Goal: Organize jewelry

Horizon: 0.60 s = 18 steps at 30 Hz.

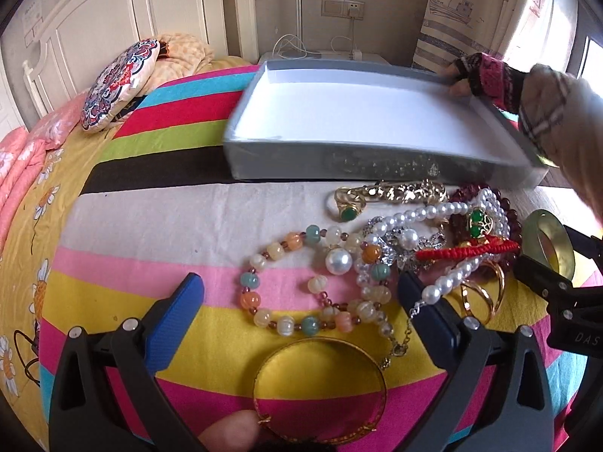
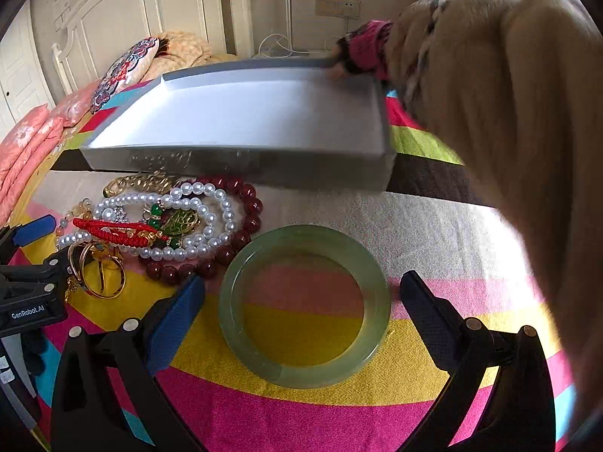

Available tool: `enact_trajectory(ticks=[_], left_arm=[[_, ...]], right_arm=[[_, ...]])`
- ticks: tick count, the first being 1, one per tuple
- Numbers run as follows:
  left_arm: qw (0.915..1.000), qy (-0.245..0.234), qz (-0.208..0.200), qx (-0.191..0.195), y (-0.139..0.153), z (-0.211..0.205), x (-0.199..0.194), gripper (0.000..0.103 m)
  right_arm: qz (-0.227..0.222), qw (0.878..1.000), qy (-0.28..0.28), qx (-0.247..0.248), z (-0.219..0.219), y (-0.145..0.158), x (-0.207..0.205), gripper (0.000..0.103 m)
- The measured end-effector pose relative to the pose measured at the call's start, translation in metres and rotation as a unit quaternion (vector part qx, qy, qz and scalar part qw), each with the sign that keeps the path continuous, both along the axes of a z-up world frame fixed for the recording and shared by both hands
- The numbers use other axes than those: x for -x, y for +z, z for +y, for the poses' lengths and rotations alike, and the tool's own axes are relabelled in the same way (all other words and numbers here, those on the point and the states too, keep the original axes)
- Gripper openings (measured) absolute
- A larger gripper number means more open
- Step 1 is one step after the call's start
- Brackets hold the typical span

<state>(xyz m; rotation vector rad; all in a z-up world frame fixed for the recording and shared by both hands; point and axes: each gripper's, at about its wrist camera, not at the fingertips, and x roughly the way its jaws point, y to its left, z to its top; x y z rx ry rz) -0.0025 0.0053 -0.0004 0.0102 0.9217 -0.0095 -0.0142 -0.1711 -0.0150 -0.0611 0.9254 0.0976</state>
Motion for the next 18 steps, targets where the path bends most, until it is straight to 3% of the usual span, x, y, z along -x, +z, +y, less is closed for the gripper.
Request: enact_trajectory(ticks=[18], left_arm=[[1.0000, 0.008, 0.000, 0.001, 0.0013, -0.0020, 0.0029, 0.101]], right_arm=[[-0.001, 1.000, 0.000, 0.000, -0.0003, -0.0014, 0.0018, 0.099]])
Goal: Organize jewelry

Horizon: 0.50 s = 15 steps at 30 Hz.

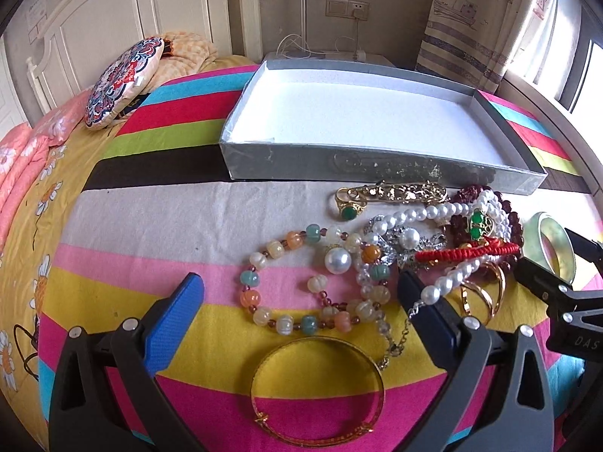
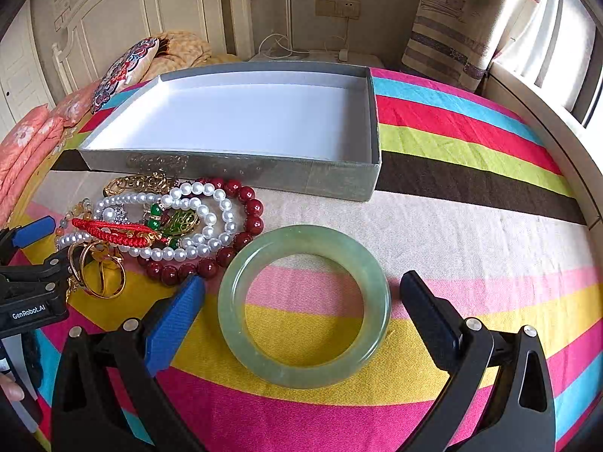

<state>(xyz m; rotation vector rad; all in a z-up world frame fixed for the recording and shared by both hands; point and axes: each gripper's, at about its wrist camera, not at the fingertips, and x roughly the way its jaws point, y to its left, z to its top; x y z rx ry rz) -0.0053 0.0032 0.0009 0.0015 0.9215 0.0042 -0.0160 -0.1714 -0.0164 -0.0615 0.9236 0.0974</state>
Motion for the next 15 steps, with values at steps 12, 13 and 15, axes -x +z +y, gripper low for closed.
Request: enact_trajectory(ticks=[12, 13, 15], left_arm=[[0.9932, -0.026, -0.089, 0.071, 0.033, 0.008, 0.073, 0.101], [0.9906, -0.034, -0.113, 0.069, 0.042, 0.006, 0.090, 0.101], [0.9872, -0.038, -0.142, 0.062, 0.053, 0.002, 0.113, 0.101]], right_arm=[[-0.023, 0.998, 0.025, -0.046, 0.000, 0.018, 0.052, 0.099], [-0.048, 0.998, 0.031, -0.041, 0.004, 0.027, 0.070, 0.099], [-0.091, 0.994, 0.051, -0.031, 0.011, 0.044, 0.100, 0.099]])
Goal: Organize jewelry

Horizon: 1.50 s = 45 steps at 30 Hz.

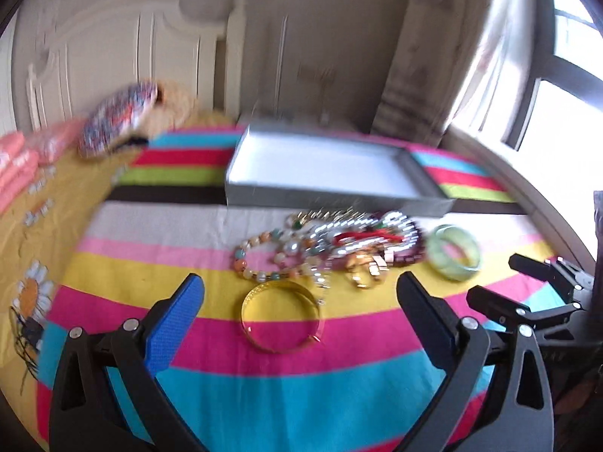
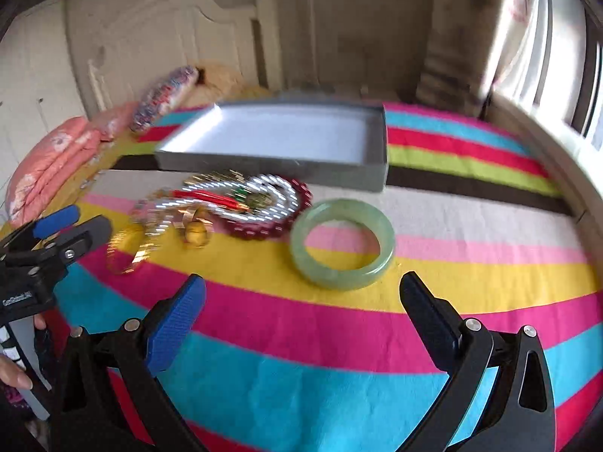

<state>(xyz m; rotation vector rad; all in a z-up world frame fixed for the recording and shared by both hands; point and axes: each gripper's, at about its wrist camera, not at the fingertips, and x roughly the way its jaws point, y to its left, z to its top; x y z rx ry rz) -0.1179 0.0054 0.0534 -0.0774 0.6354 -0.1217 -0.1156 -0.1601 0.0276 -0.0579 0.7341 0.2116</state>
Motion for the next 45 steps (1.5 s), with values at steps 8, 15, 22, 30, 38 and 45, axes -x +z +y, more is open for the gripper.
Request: enact_trajectory(ticks=[8, 15, 22, 30, 38, 45], left_arm=[[0.9941, 0.069, -0.064, -0.054, 0.021, -0.004, 0.035, 0.101], [0.9898, 0.088, -0.077, -0.081, 0.022, -0.002, 0.032, 0.101], [0.9885, 0.084, -0.088, -0.089, 0.025, -0.008, 0.036, 0.101], [0.9884, 0.079, -0.094, -0.090, 0.025, -0.012, 0.040, 0.101], [0.9878, 0.076, -0.096, -0.096, 0.024, -0.016, 0.041, 0.101], [0.9902, 0.071, -0.080, -0.090, 0.017, -0.015, 0.038, 0.101]], right_arm=[[-0.084, 0.996, 0.007, 0.002, 0.014, 0.038, 0.039, 0.099], [-0.096, 0.995, -0.016, -0.033, 0.000, 0.040, 0.040, 0.099], [-0.102, 0.994, -0.019, -0.043, -0.006, 0.041, 0.044, 0.099], [-0.107, 0.993, -0.011, -0.042, -0.003, 0.041, 0.048, 0.099], [-0.108, 0.993, -0.013, -0.047, -0.004, 0.043, 0.049, 0.099], [-0.085, 0.995, -0.022, -0.036, -0.005, 0.034, 0.041, 0.099]])
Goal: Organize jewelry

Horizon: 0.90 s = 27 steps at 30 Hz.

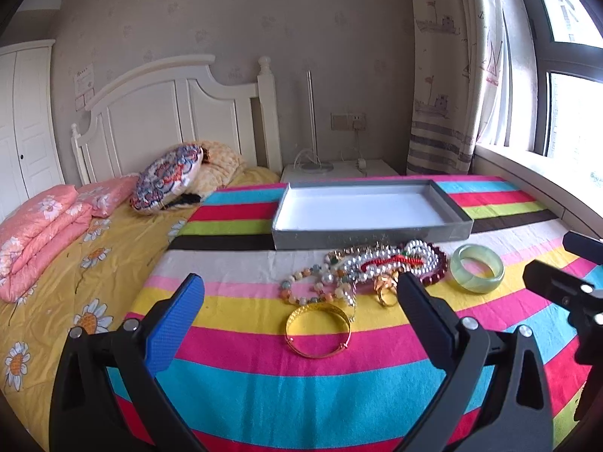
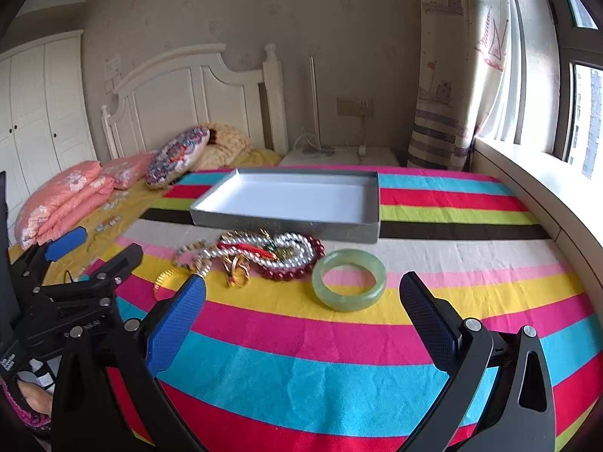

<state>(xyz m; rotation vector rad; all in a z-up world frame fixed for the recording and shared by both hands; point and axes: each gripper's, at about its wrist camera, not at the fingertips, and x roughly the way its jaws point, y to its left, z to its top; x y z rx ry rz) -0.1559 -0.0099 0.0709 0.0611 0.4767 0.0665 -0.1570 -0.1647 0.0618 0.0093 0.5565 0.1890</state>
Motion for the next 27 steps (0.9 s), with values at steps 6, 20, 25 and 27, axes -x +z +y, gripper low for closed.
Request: enact_trajectory(ticks=[6, 20, 25, 27], left_arm=[[0.9991, 0.027, 0.028, 0.020, -0.010, 0.007, -0.004, 0.101], [0.9956, 0.035, 0.007, 0.087, -0.008, 0.023, 0.012, 0.101], [0.9988, 0.019, 0.022, 0.039, -0.011, 0.003, 0.009, 0.101], [0.9991, 0.003, 0.031, 0.027, -0.013, -0.003, 0.008, 0.101]], right_arm=[[0.060, 0.998, -0.010, 0.009, -0.008, -0.023, -0.011, 0.099], [0.049, 0.998, -0.010, 0.032, -0.006, -0.026, -0.001, 0.099], [0.048, 0.998, -0.016, 0.040, -0.006, -0.027, -0.002, 0.099], [0.048, 0.998, -0.018, 0.043, -0.006, -0.027, -0.002, 0.099]])
